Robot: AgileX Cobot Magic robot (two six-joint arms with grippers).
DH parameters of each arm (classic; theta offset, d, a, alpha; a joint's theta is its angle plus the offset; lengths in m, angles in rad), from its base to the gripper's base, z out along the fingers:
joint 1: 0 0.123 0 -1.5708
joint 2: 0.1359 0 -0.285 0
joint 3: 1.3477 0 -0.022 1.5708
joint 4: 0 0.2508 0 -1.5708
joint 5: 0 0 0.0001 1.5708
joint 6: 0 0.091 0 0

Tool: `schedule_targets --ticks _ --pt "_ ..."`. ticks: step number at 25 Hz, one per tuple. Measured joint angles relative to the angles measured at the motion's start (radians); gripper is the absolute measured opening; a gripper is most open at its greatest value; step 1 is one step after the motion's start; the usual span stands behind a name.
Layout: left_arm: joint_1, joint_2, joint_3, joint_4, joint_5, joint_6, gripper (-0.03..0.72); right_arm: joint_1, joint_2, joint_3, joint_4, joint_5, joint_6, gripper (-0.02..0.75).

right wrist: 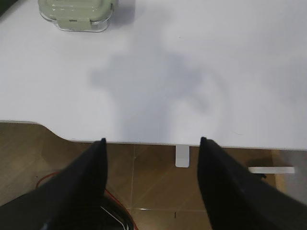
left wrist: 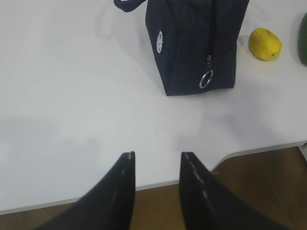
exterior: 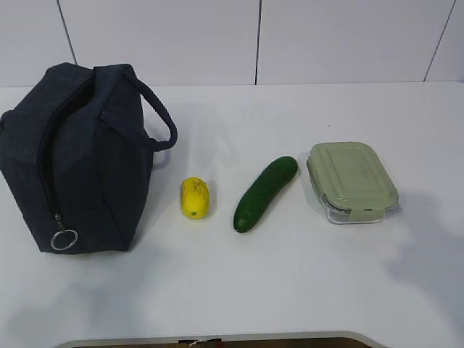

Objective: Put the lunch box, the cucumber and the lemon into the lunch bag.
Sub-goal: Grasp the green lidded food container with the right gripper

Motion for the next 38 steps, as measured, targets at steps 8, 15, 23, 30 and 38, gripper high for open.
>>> schedule_targets --ticks 8,15,23,30,38 --pt "0.0 0.0 0.0 0.0 0.0 0.0 0.222 0.0 0.188 -0.09 0.019 0.026 0.002 0.477" --pt "0.0 0.0 0.0 0.0 0.0 0.0 0.222 0.0 0.355 -0.16 0.082 0.019 -0.023 0.477" --pt "0.0 0.0 0.0 0.0 0.0 0.0 0.222 0.0 0.528 -0.223 0.193 -0.018 -0.123 0.478" --pt "0.0 0.0 0.0 0.0 0.0 0.0 0.222 0.0 0.647 -0.34 0.31 -0.028 -0.225 0.478" --pt "0.0 0.0 0.0 0.0 0.0 0.0 0.222 -0.002 0.805 -0.412 0.505 -0.02 -0.363 0.477"
